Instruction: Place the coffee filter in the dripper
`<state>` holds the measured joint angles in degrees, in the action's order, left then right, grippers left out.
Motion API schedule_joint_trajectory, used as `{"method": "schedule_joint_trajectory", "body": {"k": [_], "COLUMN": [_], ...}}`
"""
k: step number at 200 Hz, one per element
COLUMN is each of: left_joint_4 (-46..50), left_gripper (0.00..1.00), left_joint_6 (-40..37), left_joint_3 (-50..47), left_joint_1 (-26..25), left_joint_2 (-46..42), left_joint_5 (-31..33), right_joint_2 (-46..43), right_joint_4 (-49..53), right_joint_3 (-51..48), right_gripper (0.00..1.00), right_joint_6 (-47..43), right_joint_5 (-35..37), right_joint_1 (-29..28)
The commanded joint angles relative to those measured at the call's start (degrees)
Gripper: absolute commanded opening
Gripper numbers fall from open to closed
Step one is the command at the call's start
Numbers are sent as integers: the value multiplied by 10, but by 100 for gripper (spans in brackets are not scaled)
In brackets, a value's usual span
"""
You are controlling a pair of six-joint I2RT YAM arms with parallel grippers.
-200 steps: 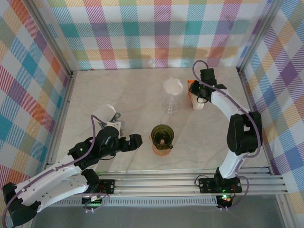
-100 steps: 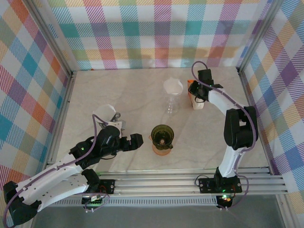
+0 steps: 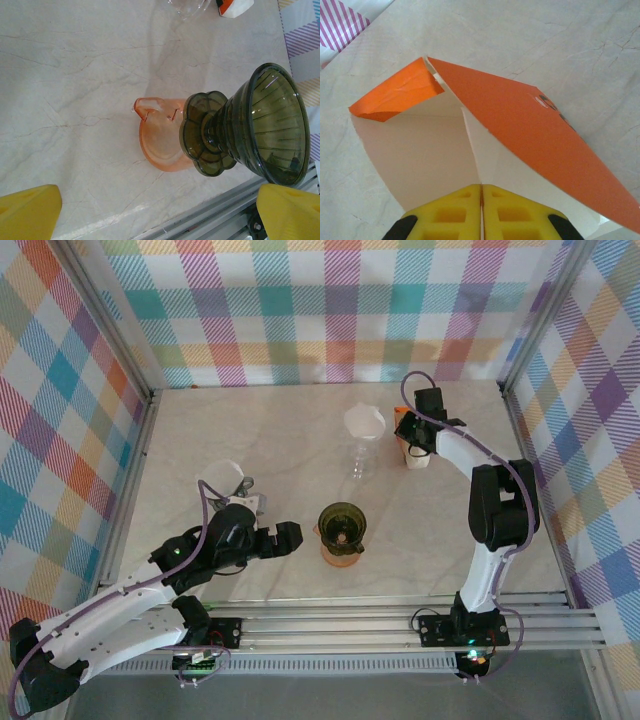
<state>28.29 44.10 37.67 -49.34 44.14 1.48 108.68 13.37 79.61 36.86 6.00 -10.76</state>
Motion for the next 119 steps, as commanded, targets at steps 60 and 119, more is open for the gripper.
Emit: {"method": "schedule_joint_trajectory", "body": {"k": [60, 119], "left_joint_4": [-14, 5], "left_gripper": [100, 100], "left_joint_6": [-5, -10], "left_joint_3": [14, 34], "left_joint_1": [1, 1], "left_joint_2": [5, 9], "left_joint_5": [-7, -4], "right_joint_2": [-111, -288], "right_joint_4": [2, 36], "right_joint_3": [-51, -159], "right_gripper": [0, 0], "right_joint_6": [-38, -52], "right_joint_5": [10, -2], "right_joint_1": [0, -2]}}
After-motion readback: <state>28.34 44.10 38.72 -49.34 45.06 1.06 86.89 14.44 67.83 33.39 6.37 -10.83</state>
